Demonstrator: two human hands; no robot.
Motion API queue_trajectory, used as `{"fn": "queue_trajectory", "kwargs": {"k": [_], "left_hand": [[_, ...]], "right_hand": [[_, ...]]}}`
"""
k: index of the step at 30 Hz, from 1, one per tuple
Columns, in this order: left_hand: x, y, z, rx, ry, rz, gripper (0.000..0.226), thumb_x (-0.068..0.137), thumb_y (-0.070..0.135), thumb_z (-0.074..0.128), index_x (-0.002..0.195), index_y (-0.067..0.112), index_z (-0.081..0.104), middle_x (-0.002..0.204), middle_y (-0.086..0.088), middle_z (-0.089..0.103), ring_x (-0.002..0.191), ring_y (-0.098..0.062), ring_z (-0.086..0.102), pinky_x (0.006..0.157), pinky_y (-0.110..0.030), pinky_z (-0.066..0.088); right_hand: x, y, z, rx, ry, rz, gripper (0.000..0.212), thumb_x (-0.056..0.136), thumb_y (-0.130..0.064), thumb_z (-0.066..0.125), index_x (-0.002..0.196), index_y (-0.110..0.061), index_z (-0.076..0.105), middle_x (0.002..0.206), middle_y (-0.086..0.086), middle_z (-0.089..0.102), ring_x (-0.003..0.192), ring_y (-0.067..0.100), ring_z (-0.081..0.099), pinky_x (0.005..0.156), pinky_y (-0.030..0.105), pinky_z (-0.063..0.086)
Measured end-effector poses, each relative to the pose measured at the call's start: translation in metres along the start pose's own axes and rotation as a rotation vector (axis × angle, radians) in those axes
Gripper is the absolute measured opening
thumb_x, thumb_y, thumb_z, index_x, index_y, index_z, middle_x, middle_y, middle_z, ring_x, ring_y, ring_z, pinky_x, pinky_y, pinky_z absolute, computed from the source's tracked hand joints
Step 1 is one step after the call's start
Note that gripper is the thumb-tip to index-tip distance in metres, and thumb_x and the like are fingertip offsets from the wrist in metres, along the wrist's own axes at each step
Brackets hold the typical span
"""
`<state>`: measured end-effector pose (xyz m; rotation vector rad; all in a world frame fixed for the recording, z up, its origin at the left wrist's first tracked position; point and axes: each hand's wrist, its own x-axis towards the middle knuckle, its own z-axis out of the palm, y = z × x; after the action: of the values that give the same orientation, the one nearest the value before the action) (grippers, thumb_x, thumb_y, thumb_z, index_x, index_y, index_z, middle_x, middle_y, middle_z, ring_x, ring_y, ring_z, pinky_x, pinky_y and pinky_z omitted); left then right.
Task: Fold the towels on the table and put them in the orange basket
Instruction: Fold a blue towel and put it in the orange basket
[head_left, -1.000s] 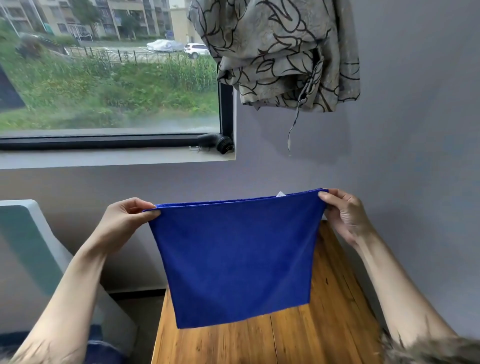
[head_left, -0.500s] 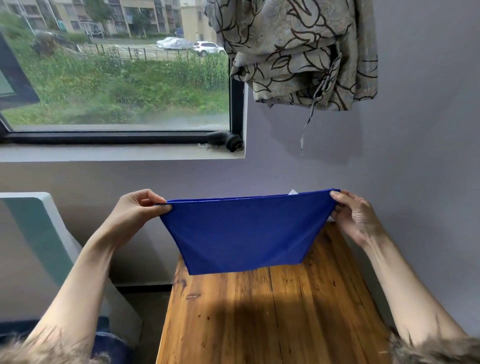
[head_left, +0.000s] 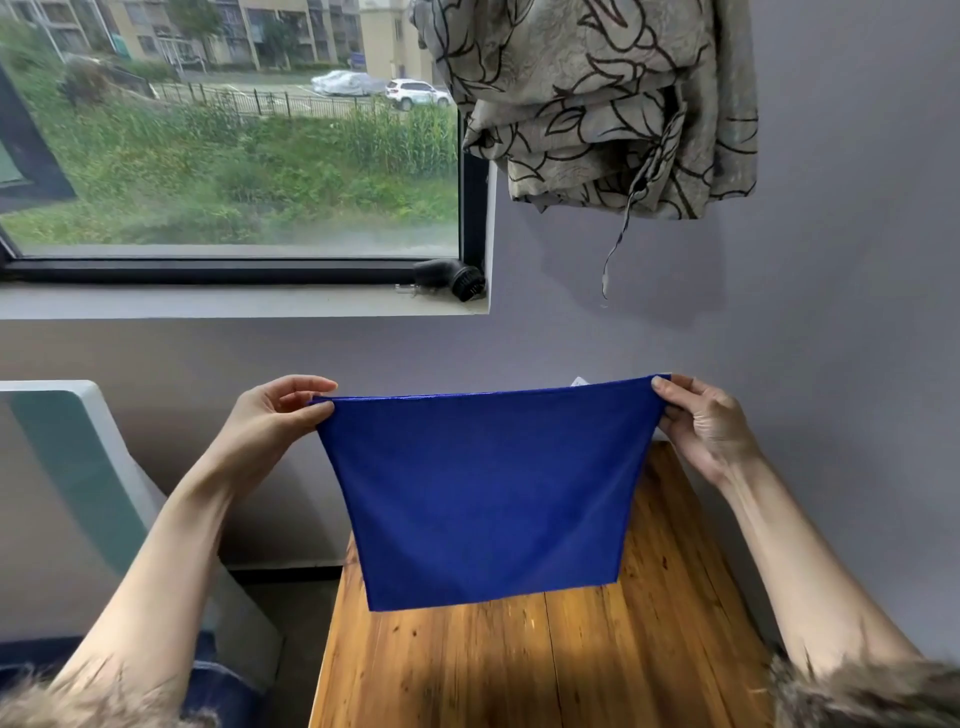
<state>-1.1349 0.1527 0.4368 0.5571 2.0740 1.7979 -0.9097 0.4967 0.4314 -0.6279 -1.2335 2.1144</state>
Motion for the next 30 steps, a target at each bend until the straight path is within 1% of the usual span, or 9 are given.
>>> {"fn": "queue_trajectory", "kwargs": {"k": [3,7,10,13,15,17,19,26,30], "left_hand": [[-0.002,-0.003,0.000,0.259,-0.022,0.051,0.021,0.086,0.002,0.062,0.091,0.021,0.070,0.087,0.000,0.070,0.082,-0.008,0.061,0.078,-0.020,0.048],[-0.003,-0.007,0.002,0.338,0.003,0.088,0.024,0.087,0.001,0.060,0.085,0.023,0.070,0.076,0.010,0.072,0.072,0.008,0.062,0.068,-0.007,0.047],[-0.003,-0.011,0.001,0.366,0.030,0.105,0.024,0.086,-0.001,0.061,0.083,0.021,0.069,0.085,0.003,0.070,0.069,0.009,0.061,0.067,-0.006,0.047],[-0.001,-0.016,0.000,0.405,0.026,0.112,0.026,0.085,-0.004,0.062,0.080,0.021,0.068,0.085,0.000,0.069,0.069,0.005,0.061,0.067,-0.005,0.046],[0.000,-0.020,-0.001,0.449,0.013,0.107,0.027,0.084,-0.004,0.062,0.081,0.022,0.068,0.087,-0.001,0.070,0.077,-0.005,0.063,0.075,-0.016,0.049],[0.003,-0.024,-0.003,0.529,0.002,0.107,0.027,0.085,-0.003,0.062,0.083,0.023,0.069,0.089,-0.003,0.070,0.085,-0.017,0.064,0.082,-0.030,0.050],[0.005,-0.029,-0.003,0.608,0.005,0.108,0.023,0.084,-0.002,0.063,0.087,0.020,0.070,0.090,-0.005,0.070,0.087,-0.021,0.064,0.084,-0.036,0.051],[0.032,-0.035,0.013,0.647,0.140,0.050,0.009,0.085,0.007,0.065,0.090,0.012,0.070,0.085,-0.006,0.066,0.085,-0.021,0.059,0.075,-0.027,0.040],[0.059,-0.032,0.027,0.571,0.188,0.026,0.009,0.087,0.010,0.063,0.094,0.010,0.068,0.088,-0.005,0.064,0.085,-0.021,0.059,0.077,-0.028,0.041]], "right_hand": [[-0.001,0.001,-0.001,-0.026,-0.009,-0.017,0.014,0.079,0.004,0.060,0.082,-0.009,0.057,0.067,0.001,0.066,0.066,0.010,0.065,0.065,0.020,0.055],[-0.001,0.002,-0.005,-0.126,-0.069,-0.022,0.021,0.078,0.004,0.061,0.094,-0.009,0.060,0.068,-0.001,0.068,0.065,0.010,0.065,0.059,0.020,0.054],[0.002,0.010,-0.012,-0.493,-0.078,-0.030,0.037,0.076,0.008,0.064,0.112,-0.001,0.063,0.083,0.003,0.068,0.074,0.011,0.063,0.062,0.012,0.051],[0.005,0.022,-0.016,-0.894,-0.062,-0.112,0.032,0.084,0.011,0.057,0.114,0.002,0.063,0.105,0.011,0.066,0.091,0.015,0.060,0.071,0.003,0.047],[0.005,0.028,-0.017,-1.029,-0.069,-0.134,0.028,0.085,0.007,0.058,0.110,-0.001,0.067,0.104,0.009,0.068,0.094,0.015,0.061,0.082,0.012,0.050],[0.005,0.031,-0.016,-1.156,-0.075,-0.144,0.026,0.085,0.002,0.058,0.104,-0.008,0.071,0.100,0.005,0.070,0.095,0.016,0.064,0.092,0.030,0.051],[0.006,0.031,-0.015,-1.253,-0.078,-0.156,0.024,0.085,0.000,0.058,0.100,-0.011,0.073,0.098,0.004,0.071,0.093,0.017,0.064,0.092,0.034,0.050],[0.025,0.037,0.001,-1.403,0.010,-0.239,0.019,0.087,-0.003,0.056,0.096,-0.008,0.071,0.100,0.007,0.070,0.096,0.023,0.061,0.078,0.020,0.039],[0.050,0.040,0.013,-1.344,0.167,-0.243,0.019,0.090,-0.003,0.049,0.099,-0.005,0.066,0.107,0.015,0.063,0.103,0.033,0.058,0.087,0.034,0.048]]}}
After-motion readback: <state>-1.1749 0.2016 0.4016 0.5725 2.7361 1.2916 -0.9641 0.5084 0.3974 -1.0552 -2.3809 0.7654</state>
